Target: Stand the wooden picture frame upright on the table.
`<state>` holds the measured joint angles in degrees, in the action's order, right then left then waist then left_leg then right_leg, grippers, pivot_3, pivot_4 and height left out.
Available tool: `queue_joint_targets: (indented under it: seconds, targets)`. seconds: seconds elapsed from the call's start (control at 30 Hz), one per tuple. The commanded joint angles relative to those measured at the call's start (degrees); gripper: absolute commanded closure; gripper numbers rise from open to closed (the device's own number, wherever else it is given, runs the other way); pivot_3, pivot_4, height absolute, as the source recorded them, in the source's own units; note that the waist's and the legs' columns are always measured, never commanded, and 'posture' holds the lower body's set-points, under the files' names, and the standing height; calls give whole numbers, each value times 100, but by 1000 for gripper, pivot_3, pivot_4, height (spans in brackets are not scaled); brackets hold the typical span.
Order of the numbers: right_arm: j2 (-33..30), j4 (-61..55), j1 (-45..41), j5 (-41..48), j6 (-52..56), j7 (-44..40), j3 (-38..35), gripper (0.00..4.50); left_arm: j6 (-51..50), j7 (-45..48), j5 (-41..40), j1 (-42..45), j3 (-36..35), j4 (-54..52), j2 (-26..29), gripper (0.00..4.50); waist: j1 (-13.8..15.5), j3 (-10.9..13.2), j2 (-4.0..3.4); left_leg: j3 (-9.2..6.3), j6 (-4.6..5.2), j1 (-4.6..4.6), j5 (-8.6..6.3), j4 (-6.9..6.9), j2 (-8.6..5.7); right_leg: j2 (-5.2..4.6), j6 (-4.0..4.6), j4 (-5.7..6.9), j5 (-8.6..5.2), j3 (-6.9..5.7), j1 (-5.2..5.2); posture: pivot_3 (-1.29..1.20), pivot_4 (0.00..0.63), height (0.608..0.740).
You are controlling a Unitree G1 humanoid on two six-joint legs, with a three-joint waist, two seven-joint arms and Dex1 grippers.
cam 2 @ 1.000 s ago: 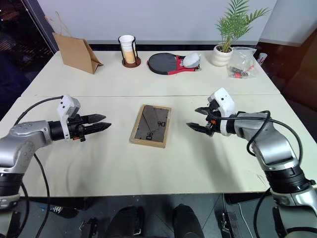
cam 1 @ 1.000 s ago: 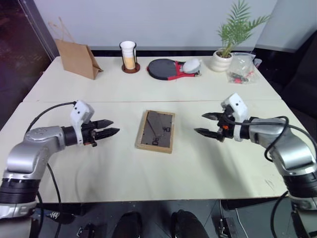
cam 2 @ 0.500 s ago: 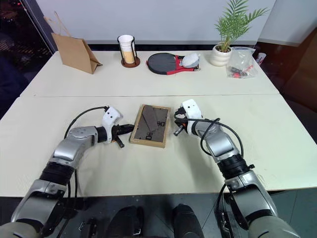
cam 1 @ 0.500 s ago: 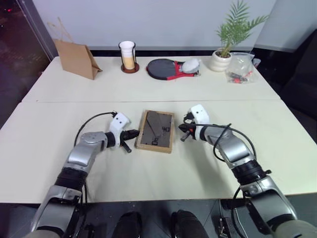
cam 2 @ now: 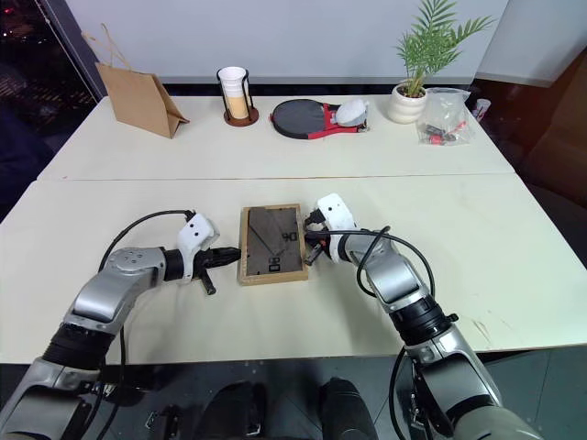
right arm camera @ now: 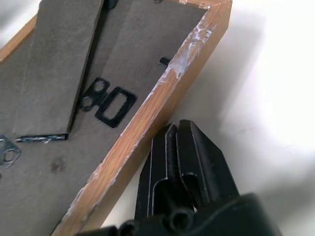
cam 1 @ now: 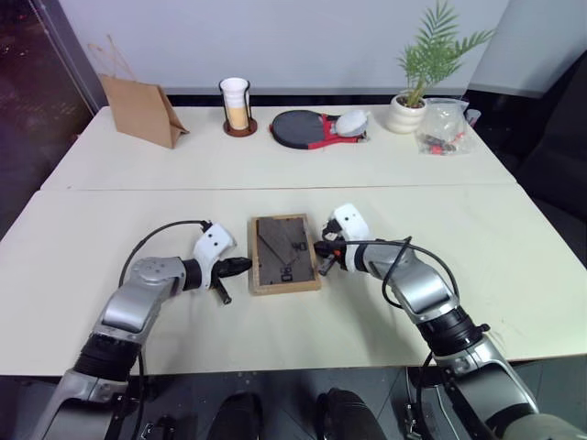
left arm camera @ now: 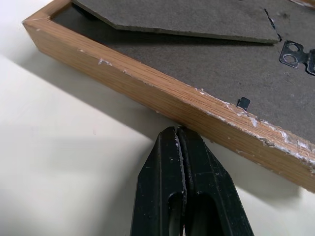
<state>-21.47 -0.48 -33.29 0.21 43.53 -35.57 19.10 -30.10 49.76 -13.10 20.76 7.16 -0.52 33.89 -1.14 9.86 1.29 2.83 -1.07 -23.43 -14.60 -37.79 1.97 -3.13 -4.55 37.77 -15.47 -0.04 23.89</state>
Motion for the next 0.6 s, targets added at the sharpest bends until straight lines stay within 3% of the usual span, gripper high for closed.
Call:
queue_joint_targets:
  seconds: [0.03, 0.17, 0.2, 0.3, 0.5, 0.6]
  targets:
    - [-61, -313, 58, -60, 134, -84, 180, 4397, -173, 37, -101, -10, -187, -107, 133, 4500, 2, 0, 0, 0, 0, 0, 0, 0, 0, 0, 0, 0, 0, 0, 0, 0, 150, 740]
    - [-527, -566, 136, -210, 125, -201, 161, 4397, -634, 257, -524, 9, -479, -219, 328, 4500, 16, 0, 0, -1, 0, -2, 0, -1, -2, 1, 1, 1, 0, 0, 3, 0, 150, 740]
    - [-656, -676, 185, -191, 147, -269, 136, 4472, -895, 349, -706, -48, -538, -341, 402, 4249, 24, 0, 0, -2, 0, -2, 0, -1, -2, 1, 1, 1, -1, -1, 2, 0, 150, 740]
    - [-974, -992, 362, -124, 207, -447, 120, 4500, -1882, 552, -1417, -218, -811, -744, 563, 3218, 44, 1, 0, -4, 1, -6, -1, 0, -3, -3, 0, -3, -1, -1, 2, 0, 150, 740]
    - [-1089, -1525, 770, -7, 388, -558, 220, 4500, -3969, 33, -2686, -183, -1672, -979, 351, 30, 33, 1, 2, -12, 4, 0, -2, -11, -2, -6, -2, -3, -2, -4, -13, 0, 150, 740]
    - [-985, -1623, 851, 20, 479, -529, 260, 4500, -4607, -455, -2954, -98, -2016, -864, -9, 30, 32, 0, 3, -15, 4, 5, -2, -11, -5, -3, -2, -3, -3, -6, -18, 0, 150, 740]
